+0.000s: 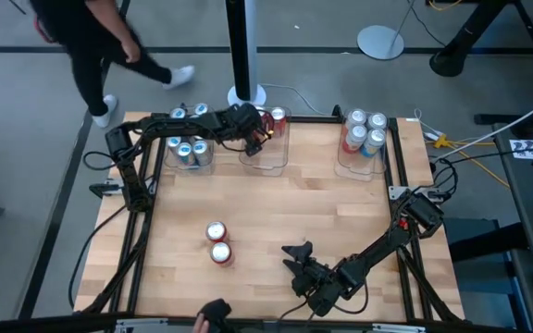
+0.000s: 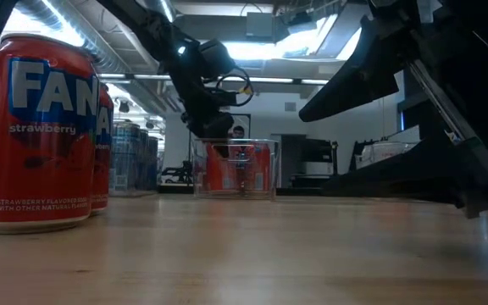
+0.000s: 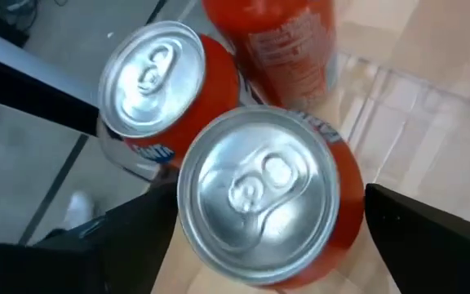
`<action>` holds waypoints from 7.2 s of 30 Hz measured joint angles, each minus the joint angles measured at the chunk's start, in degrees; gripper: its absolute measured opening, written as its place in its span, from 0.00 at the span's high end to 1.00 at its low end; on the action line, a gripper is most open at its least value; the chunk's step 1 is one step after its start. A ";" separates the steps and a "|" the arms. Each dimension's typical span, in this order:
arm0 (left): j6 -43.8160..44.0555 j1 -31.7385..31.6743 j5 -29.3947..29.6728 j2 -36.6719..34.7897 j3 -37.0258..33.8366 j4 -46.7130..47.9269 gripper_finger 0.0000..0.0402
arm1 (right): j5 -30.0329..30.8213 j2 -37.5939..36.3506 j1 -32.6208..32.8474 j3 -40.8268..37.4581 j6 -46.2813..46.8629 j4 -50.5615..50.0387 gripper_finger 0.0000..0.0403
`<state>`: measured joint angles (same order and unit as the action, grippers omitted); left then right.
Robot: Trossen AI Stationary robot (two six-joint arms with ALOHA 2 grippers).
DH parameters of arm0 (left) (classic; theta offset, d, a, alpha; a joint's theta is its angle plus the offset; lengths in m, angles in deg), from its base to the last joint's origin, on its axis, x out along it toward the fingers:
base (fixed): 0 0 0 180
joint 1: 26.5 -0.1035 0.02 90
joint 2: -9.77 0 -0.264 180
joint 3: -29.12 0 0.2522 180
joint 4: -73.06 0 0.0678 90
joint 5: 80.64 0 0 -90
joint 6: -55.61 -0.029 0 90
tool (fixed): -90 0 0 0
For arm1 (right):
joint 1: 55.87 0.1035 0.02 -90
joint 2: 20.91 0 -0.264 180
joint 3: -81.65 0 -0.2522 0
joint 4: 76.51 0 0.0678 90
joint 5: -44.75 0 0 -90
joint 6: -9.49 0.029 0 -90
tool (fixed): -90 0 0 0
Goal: Sort soda cans
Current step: Put the red soda can into the center transparent bin
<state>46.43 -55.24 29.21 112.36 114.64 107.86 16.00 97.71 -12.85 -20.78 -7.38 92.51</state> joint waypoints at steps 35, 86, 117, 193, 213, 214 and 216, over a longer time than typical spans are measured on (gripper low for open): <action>17.75 44.47 -7.10 -24.53 10.19 60.39 0.07 | -0.24 -0.04 0.00 -0.07 0.04 0.38 0.23; 7.04 54.17 -8.80 -10.04 -3.12 39.21 0.07 | -6.81 3.15 0.07 0.07 -4.52 15.69 0.23; 13.13 50.69 -0.42 -15.09 5.02 46.05 0.26 | -6.82 3.19 0.09 0.02 -4.63 15.63 0.23; -10.41 7.30 -1.02 9.26 12.62 5.71 0.17 | -7.83 3.13 -2.60 0.00 -13.17 13.66 0.23; -12.27 7.84 3.86 7.94 12.51 3.88 0.11 | -7.93 3.13 -2.58 0.00 -13.08 13.61 0.23; -12.31 8.00 3.90 7.58 12.51 4.44 0.11 | -7.93 3.13 -2.58 0.00 -13.12 13.61 0.23; -12.60 8.45 3.96 6.69 12.51 4.47 0.11 | -7.97 3.13 -2.58 0.00 -13.14 13.55 0.23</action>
<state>33.83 -46.79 33.17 119.05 127.15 112.33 8.03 100.84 -15.43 -20.78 -20.52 106.06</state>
